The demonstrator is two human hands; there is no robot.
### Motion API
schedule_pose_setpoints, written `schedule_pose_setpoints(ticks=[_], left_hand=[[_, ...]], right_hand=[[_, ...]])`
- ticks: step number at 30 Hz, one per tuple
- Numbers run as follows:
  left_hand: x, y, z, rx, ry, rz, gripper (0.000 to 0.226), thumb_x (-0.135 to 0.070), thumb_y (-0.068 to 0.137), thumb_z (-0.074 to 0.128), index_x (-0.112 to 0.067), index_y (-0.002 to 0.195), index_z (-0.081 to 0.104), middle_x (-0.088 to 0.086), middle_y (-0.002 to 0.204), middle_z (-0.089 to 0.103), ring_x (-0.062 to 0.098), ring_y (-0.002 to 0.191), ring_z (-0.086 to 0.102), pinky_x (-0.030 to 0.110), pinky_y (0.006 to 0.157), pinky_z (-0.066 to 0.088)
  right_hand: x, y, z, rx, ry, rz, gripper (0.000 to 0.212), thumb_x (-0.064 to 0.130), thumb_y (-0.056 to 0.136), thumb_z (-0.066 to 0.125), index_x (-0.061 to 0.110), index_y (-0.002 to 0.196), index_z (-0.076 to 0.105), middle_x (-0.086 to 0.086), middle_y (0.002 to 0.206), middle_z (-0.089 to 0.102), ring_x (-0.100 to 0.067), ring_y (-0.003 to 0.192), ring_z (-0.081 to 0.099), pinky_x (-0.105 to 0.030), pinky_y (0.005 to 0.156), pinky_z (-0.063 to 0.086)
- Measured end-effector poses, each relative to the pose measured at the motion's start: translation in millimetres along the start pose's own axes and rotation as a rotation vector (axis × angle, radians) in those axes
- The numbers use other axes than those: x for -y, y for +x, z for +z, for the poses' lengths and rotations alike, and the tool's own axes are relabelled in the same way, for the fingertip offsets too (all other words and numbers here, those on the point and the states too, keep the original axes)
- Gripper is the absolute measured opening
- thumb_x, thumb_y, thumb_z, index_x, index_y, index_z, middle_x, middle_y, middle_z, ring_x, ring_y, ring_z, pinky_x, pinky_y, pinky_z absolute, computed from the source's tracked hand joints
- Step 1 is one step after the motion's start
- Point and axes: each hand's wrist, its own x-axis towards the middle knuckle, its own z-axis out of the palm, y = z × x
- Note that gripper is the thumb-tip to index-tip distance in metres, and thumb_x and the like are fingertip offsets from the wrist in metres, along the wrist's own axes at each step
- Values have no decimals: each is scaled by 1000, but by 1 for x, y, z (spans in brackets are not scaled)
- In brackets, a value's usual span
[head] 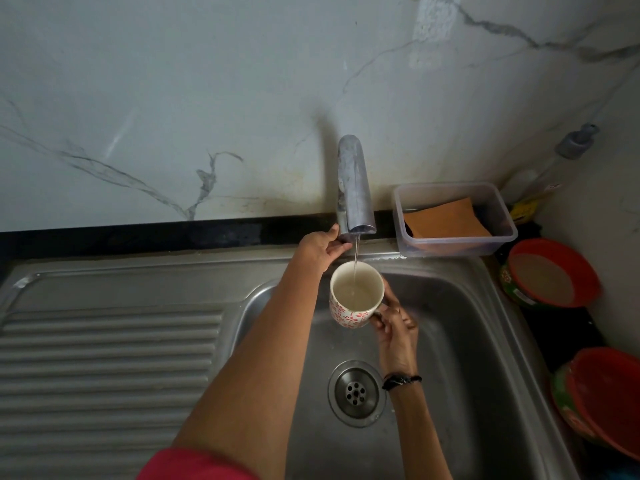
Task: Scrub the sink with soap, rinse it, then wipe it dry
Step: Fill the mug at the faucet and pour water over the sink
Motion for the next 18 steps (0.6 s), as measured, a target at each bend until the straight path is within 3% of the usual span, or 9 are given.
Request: schedule_pose_setpoints(ticks=[4, 7, 9, 13, 18], left_hand=[[0, 0, 0, -6, -6, -4, 33, 5, 92, 47, 9, 124, 43, 28, 127, 53, 34, 119, 53, 40, 102, 42], [0, 0, 0, -4, -10, -5, 33, 5, 92, 47, 10, 124, 43, 28, 127, 53, 34, 119, 53, 41, 103, 41], [0, 1, 0, -2, -6, -1, 34, 6, 92, 47, 10, 125, 43, 28, 127, 52, 34, 119, 53, 41, 103, 40], [0, 3, 0, -3, 5, -1, 34, 6, 92, 48, 11, 125, 43, 29, 128, 52, 34, 119, 52, 41, 104, 40], [0, 2, 0, -2, 10, 1, 35, 5, 92, 47, 11, 126, 42, 29, 128, 51, 34, 120, 52, 40, 105, 38]], right_hand=[[1, -1, 2, -2, 8, 3, 35, 14, 60, 64, 18, 92, 76, 12, 88, 72, 3, 60, 56, -11, 62, 49], [3, -2, 1, 14, -16, 13, 53, 13, 61, 63, 0, 112, 61, 14, 97, 72, 4, 61, 57, -11, 60, 49], [4, -3, 0, 17, -28, 13, 67, 21, 55, 66, -6, 114, 56, 14, 101, 72, 5, 63, 58, -11, 62, 49], [6, -4, 3, 10, -2, 20, 51, 25, 51, 67, 8, 99, 71, 12, 87, 73, 4, 61, 58, -11, 62, 50], [7, -5, 3, -4, -1, 12, 32, 24, 52, 68, 20, 83, 76, 12, 73, 69, 3, 60, 58, -11, 63, 50]])
